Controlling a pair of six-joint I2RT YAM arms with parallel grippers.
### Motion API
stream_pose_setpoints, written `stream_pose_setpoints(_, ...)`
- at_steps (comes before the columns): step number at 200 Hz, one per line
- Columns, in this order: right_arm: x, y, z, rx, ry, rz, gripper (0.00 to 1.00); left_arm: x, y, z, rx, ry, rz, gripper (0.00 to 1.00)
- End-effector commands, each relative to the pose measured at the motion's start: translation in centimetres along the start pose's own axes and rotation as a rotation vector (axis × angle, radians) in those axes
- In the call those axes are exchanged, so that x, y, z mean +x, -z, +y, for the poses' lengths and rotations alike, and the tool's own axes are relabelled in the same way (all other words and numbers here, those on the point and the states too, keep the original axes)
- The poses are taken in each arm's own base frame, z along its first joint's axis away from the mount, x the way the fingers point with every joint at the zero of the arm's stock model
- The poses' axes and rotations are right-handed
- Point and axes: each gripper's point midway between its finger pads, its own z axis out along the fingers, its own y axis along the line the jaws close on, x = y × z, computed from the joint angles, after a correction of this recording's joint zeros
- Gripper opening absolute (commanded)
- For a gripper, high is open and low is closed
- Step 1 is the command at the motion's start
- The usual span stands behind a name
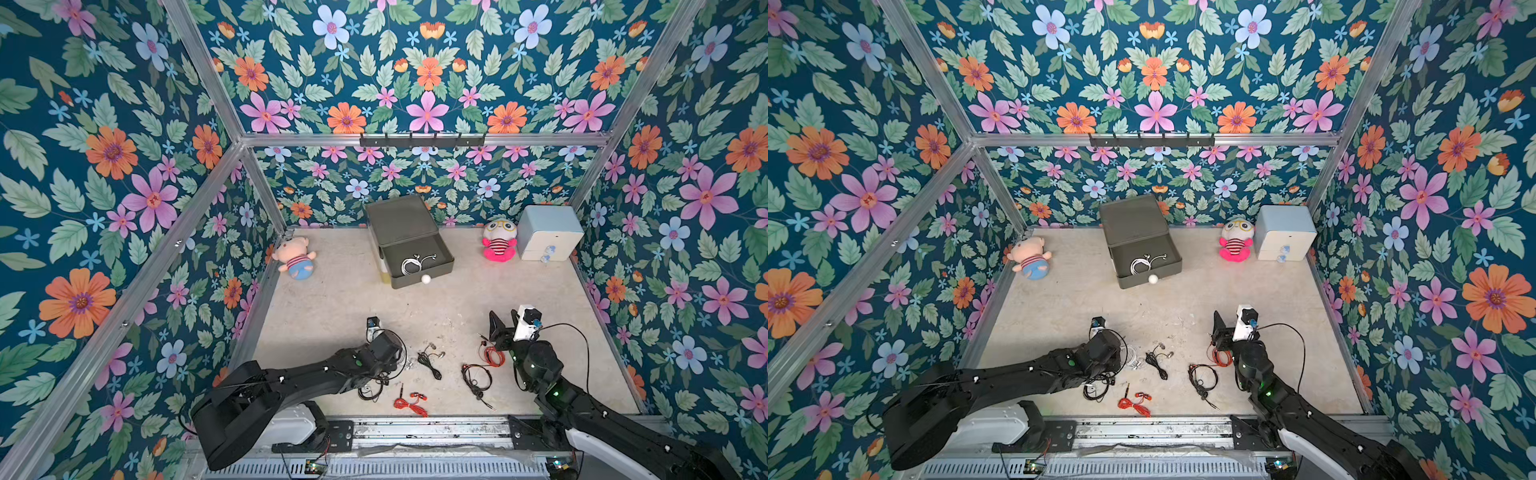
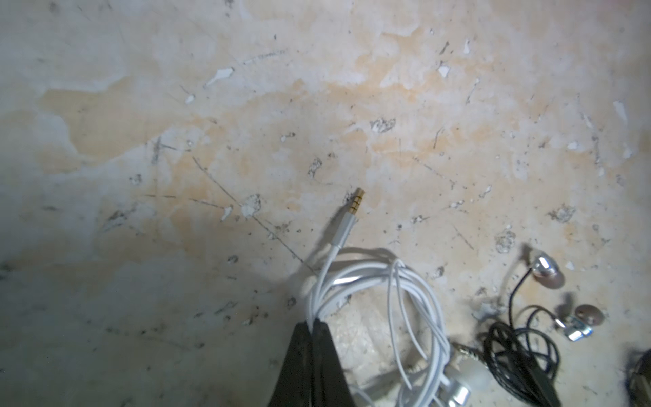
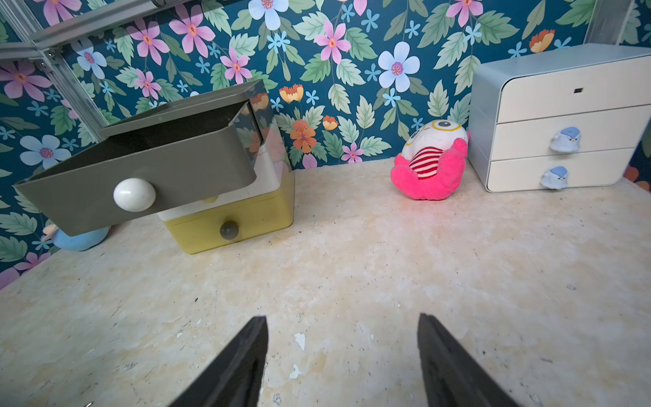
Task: Place the wired earphones into the drawer by color
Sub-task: Pick up the wired earphones from the center of the board, then place the wired earphones in the drawer.
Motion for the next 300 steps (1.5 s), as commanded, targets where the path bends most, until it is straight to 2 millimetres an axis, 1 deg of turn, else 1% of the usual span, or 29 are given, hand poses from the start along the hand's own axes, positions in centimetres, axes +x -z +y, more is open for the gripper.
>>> stream_pose_setpoints(1,-1.2,-0.1,0.2,-0.002,-0.008,-0.040,0.72,-1.1,0.4,-0.1,0.001,0.017,-0.054,0.00)
stream_pose_setpoints(27,-1.2,-0.1,0.5,-0.014,-0.014,-0.037,0.72,-1.8,1.0,-0.1,0.009,0.013,-0.086,0.00)
stream_pose_setpoints(72,-1.7,0.2,0.6,-0.025,-0.018,-0.045,0.71,-4.0,2.8,-0.3,0.035,0.028,-0.190,0.00)
stream_pose_setpoints(98,-1.9,0.3,0.6,-0.033,-0.029,-0.056,0.71,-5.5,4.1,-1.1,0.069,0.033,-0.243,0.00)
stream_pose_setpoints(146,-1.7,0.2,0.8,-0.036,-0.020,-0.045,0.71,-8.4,6.7,-2.7,0.106,0.001,-0.329,0.00)
stream_pose_setpoints(190,-1.6,0.2,0.7,-0.036,-0.022,-0.046,0.72,-12.1,9.7,-5.2,0.133,-0.070,-0.417,0.00)
stream_pose_setpoints(216,-1.5,0.2,0.8,-0.036,-0.020,-0.041,0.72,-14.6,11.5,-7.1,0.155,-0.110,-0.473,0.00)
stream_pose_setpoints(243,-1.5,0.2,0.8,-0.038,-0.021,-0.042,0.72,-16.9,13.1,-9.1,0.167,-0.160,-0.521,0.00)
stream_pose_setpoints(278,-1.6,0.2,0.8,-0.039,-0.022,-0.043,0.72,-19.9,14.5,-11.1,0.180,-0.205,-0.586,0.00)
stream_pose_setpoints(300,-1.6,0.2,0.8,-0.039,-0.023,-0.045,0.72,-22.0,14.7,-11.8,0.187,-0.219,-0.615,0.00)
